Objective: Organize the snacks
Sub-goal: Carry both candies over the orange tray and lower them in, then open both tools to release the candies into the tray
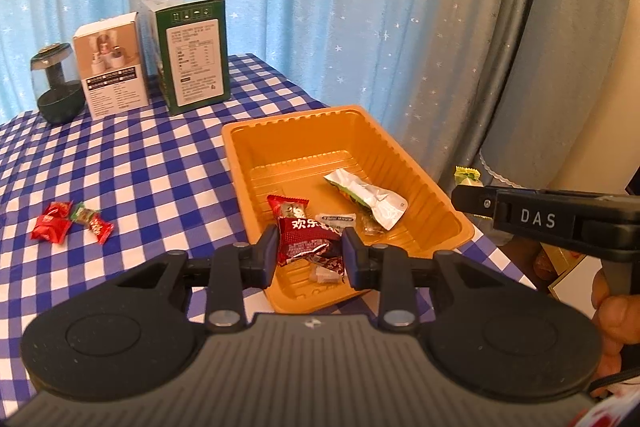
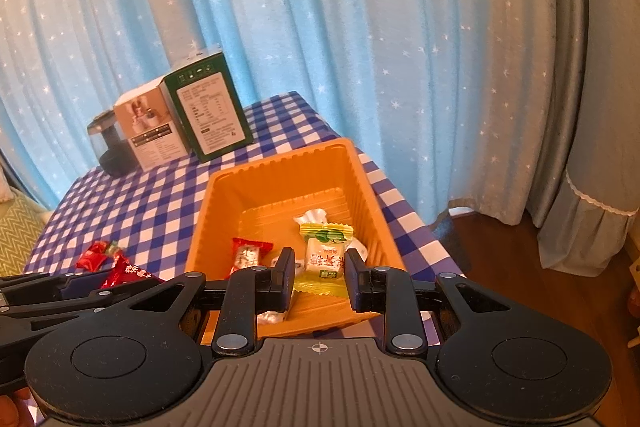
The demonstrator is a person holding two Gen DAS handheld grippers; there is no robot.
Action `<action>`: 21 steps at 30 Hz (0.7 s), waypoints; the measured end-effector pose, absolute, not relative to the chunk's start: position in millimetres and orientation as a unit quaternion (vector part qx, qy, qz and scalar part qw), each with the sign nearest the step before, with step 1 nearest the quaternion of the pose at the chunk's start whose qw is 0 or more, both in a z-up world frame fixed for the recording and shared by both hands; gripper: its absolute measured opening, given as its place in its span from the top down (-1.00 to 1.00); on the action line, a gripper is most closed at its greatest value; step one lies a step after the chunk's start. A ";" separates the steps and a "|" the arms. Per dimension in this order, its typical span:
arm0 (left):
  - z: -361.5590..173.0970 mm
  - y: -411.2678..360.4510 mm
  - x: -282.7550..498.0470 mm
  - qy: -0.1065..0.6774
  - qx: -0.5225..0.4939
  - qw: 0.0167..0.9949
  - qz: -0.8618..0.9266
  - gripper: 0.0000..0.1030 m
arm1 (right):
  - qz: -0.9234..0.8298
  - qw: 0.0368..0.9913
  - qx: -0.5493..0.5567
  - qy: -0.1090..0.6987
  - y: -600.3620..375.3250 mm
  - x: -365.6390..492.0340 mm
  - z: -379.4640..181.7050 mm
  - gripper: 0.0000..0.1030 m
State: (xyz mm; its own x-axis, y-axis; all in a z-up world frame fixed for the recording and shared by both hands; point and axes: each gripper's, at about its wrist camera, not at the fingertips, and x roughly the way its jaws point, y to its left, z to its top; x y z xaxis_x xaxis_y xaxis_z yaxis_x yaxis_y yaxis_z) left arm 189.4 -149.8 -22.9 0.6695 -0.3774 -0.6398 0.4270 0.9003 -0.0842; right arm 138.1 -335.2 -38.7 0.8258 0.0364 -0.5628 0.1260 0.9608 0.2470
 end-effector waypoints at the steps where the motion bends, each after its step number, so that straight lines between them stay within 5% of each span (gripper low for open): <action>1: -23.8 -151.3 192.4 0.342 0.037 0.912 -0.222 0.42 | -0.024 0.945 0.139 0.295 -336.6 140.3 -39.2 0.48; 18: -46.0 -184.1 232.2 0.360 0.052 0.898 -0.249 0.41 | -0.035 0.941 0.165 0.295 -357.3 170.7 -48.3 0.48; 21: -47.0 -184.2 236.1 0.360 0.052 0.899 -0.244 0.22 | -0.038 0.940 0.168 0.295 -359.9 172.3 -48.7 0.48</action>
State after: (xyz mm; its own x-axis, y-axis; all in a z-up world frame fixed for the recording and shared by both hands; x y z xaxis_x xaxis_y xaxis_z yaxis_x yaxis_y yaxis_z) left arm 236.1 -184.2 -47.0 0.6213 -0.4015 -0.6729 0.4759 0.8756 -0.0830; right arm 172.3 -359.9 -48.7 0.8226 0.0285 -0.5679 0.1698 0.9409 0.2932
